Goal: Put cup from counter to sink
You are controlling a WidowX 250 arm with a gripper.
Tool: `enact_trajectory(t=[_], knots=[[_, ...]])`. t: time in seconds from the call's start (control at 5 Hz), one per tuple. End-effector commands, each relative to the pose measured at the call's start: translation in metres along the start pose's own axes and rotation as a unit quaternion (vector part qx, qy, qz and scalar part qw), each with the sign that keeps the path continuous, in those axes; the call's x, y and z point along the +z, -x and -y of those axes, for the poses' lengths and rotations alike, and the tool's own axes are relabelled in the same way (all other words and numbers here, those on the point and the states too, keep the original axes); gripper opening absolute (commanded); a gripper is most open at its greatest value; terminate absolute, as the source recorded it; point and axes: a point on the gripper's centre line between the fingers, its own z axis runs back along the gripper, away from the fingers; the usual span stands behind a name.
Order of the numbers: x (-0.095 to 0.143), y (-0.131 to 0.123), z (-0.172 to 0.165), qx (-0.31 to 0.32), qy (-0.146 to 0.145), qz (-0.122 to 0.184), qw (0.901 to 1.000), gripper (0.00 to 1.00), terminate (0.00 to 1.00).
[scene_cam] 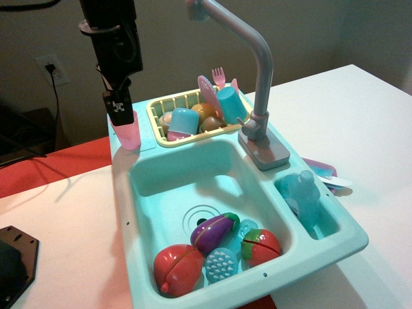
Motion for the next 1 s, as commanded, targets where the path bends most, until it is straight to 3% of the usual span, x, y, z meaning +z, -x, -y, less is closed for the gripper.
enact_trajectory(t=[0.0,0.8], knots=[[0.000,0.000,0.000,0.000,0.000,0.000,1.0000,1.00,0.00],[-0.020,-0.001,-0.001,0.010,0.001,-0.012,0.9999,1.00,0.00]])
